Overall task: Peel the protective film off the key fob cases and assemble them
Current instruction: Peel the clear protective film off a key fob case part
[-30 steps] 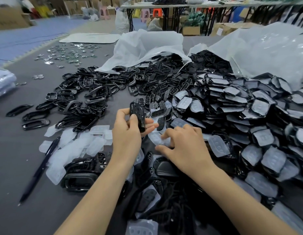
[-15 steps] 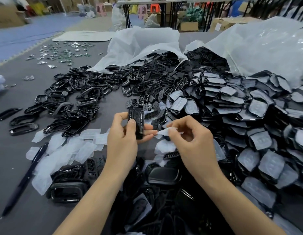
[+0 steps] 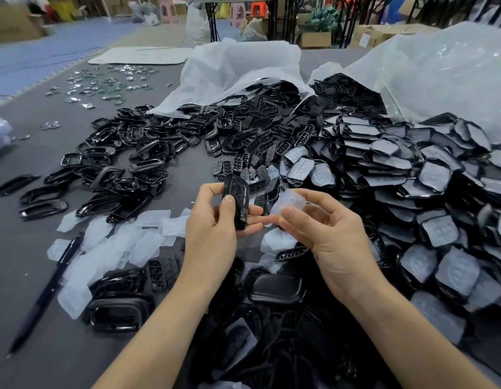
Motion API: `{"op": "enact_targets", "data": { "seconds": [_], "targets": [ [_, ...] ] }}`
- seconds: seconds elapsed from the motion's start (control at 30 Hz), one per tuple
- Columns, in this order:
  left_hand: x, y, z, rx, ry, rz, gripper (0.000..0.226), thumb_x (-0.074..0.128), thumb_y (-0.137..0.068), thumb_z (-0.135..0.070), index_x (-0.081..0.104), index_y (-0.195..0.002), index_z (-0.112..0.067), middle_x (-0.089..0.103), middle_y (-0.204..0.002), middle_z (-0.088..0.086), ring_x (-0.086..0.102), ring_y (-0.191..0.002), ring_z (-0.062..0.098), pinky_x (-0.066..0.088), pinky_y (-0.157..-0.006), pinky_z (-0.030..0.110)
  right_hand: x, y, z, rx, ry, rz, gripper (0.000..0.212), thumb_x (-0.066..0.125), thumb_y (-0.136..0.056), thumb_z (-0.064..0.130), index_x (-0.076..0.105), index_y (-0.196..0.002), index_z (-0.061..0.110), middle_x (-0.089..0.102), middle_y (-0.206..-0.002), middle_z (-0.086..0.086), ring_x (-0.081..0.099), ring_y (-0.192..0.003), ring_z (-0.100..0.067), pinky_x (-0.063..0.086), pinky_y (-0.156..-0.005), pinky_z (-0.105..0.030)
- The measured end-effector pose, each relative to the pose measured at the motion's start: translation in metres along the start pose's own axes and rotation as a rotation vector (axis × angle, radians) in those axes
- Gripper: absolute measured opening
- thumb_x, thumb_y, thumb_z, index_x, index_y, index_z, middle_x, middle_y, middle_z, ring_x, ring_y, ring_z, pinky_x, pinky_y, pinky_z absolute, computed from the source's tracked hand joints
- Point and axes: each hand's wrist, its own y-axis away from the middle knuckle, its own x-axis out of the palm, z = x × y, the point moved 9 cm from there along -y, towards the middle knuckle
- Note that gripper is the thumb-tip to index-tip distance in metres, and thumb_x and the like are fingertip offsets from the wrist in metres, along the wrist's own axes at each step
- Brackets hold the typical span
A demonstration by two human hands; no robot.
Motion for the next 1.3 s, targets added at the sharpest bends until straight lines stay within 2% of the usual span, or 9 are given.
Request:
{"op": "enact_targets", "data": {
  "seconds": [0.07,0.2,0.37,0.5,0.73,0.9,0.97,1.1,1.3],
  "targets": [
    [-0.001,-0.001,0.001,-0.005,0.000,-0.010,0.016,0.035,-0.104,-0.010,0.051,-0.106,-0.011,0.073,-0.076,0.008,0.073,-0.070,0.023,0.055,-0.059,0.018,0.001,0.000,-0.002,0.007,-0.047,-0.005,0.008,0.074,-0.078,0.007,0.075,-0.082,0.014,0.070,-0.080,-0.009,0.073,-0.081,-0.029,0.055,-0.071,-0.020],
    [0.000,-0.001,0.002,-0.014,0.006,-0.007,0.016,0.035,-0.104,-0.009,0.049,-0.111,-0.005,0.072,-0.073,0.007,0.073,-0.070,0.021,0.055,-0.058,0.018,0.003,0.002,0.002,-0.001,-0.076,-0.016,0.007,0.069,-0.076,0.014,0.074,-0.072,0.012,0.070,-0.068,-0.009,0.073,-0.069,-0.026,0.056,-0.061,-0.019],
    [0.000,-0.001,0.001,-0.009,-0.010,-0.007,0.016,0.035,-0.103,-0.009,0.049,-0.110,-0.006,0.072,-0.073,0.008,0.073,-0.068,0.020,0.054,-0.057,0.017,0.002,0.003,0.003,0.002,-0.051,-0.012,0.008,0.063,-0.087,0.005,0.069,-0.089,0.008,0.071,-0.069,-0.015,0.072,-0.061,-0.028,0.055,-0.055,-0.020],
    [-0.001,-0.001,0.001,-0.006,-0.014,-0.012,0.015,0.036,-0.103,-0.009,0.051,-0.104,-0.010,0.072,-0.074,0.010,0.072,-0.065,0.018,0.055,-0.058,0.018,0.003,0.003,0.003,0.003,-0.033,0.002,0.010,0.058,-0.091,0.002,0.068,-0.089,0.007,0.071,-0.068,-0.014,0.072,-0.061,-0.026,0.055,-0.055,-0.019],
    [0.001,0.000,0.001,-0.008,-0.003,-0.004,0.017,0.036,-0.103,-0.007,0.052,-0.099,-0.010,0.072,-0.073,0.010,0.072,-0.063,0.018,0.055,-0.058,0.020,0.003,0.004,0.004,0.002,-0.035,0.002,0.004,0.059,-0.089,0.002,0.059,-0.087,0.005,0.071,-0.072,-0.018,0.070,-0.061,-0.024,0.054,-0.055,-0.020],
    [0.005,0.002,0.001,-0.021,0.009,0.019,0.017,0.035,-0.103,-0.009,0.051,-0.101,-0.011,0.073,-0.078,0.010,0.073,-0.065,0.022,0.056,-0.057,0.021,0.002,0.003,-0.001,0.055,-0.135,0.015,0.026,0.066,-0.077,-0.012,0.059,-0.090,0.009,0.068,-0.074,-0.015,0.072,-0.072,-0.027,0.056,-0.065,-0.021],
    [0.006,0.003,-0.001,-0.005,-0.001,0.016,0.016,0.036,-0.103,-0.008,0.051,-0.101,-0.010,0.073,-0.078,0.009,0.072,-0.064,0.021,0.056,-0.058,0.023,0.007,0.004,-0.002,0.071,-0.124,0.038,0.027,0.070,-0.071,-0.009,0.064,-0.091,0.008,0.070,-0.076,-0.012,0.073,-0.075,-0.028,0.056,-0.066,-0.021],
    [0.006,0.003,-0.002,0.015,-0.010,0.021,0.015,0.038,-0.102,-0.007,0.052,-0.100,-0.012,0.074,-0.077,0.006,0.072,-0.064,0.021,0.057,-0.059,0.023,0.014,0.006,0.000,0.062,-0.083,0.067,0.011,0.072,-0.063,0.006,0.071,-0.074,0.011,0.072,-0.073,-0.013,0.073,-0.074,-0.028,0.056,-0.064,-0.019],
    [0.006,0.004,-0.009,0.073,0.025,0.017,0.015,0.035,-0.103,-0.008,0.050,-0.105,-0.009,0.073,-0.081,0.009,0.073,-0.067,0.023,0.056,-0.056,0.022,0.014,0.009,0.002,0.089,-0.021,0.061,0.010,0.069,-0.076,0.003,0.060,-0.079,0.004,0.069,-0.070,-0.014,0.070,-0.060,-0.024,0.055,-0.054,-0.022]
  ]
}}
